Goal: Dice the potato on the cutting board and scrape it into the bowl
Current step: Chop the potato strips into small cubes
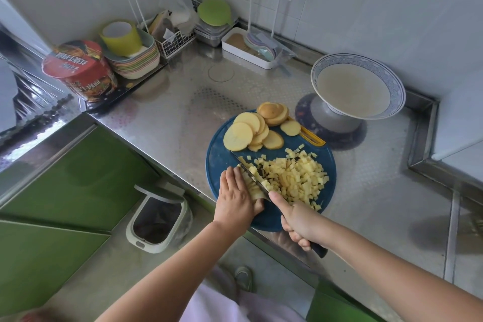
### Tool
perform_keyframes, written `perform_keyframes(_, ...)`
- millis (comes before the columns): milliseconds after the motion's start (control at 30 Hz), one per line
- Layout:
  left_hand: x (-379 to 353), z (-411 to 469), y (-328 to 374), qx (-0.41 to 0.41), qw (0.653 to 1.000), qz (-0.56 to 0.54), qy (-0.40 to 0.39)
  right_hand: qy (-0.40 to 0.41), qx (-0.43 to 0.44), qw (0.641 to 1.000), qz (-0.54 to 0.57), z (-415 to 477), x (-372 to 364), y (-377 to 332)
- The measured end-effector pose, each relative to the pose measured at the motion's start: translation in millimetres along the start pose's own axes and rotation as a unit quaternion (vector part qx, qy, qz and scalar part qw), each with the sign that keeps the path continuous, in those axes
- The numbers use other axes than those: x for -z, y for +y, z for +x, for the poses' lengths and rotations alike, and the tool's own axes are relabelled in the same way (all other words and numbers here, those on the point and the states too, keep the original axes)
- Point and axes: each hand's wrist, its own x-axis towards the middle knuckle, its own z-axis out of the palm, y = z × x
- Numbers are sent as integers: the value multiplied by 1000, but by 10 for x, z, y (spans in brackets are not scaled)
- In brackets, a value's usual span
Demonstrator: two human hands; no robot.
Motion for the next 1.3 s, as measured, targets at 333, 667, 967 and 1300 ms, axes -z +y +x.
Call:
perform_keyframes(333,-45,-6,9,8,999,-29,20,45,53,997,46,185,-133,123)
perform_keyframes(667,-33,-54,-5,21,994,-101,40,-47,94,978,179,-69,32,292)
perform_keyframes(967,-24,-81,21,27,990,-115,76,-40,109,980,160,-156,170,382)
perform_keyframes(1300,-169,-124,-131,-165,944,-135,253,-42,126,980,147,-146,238,389)
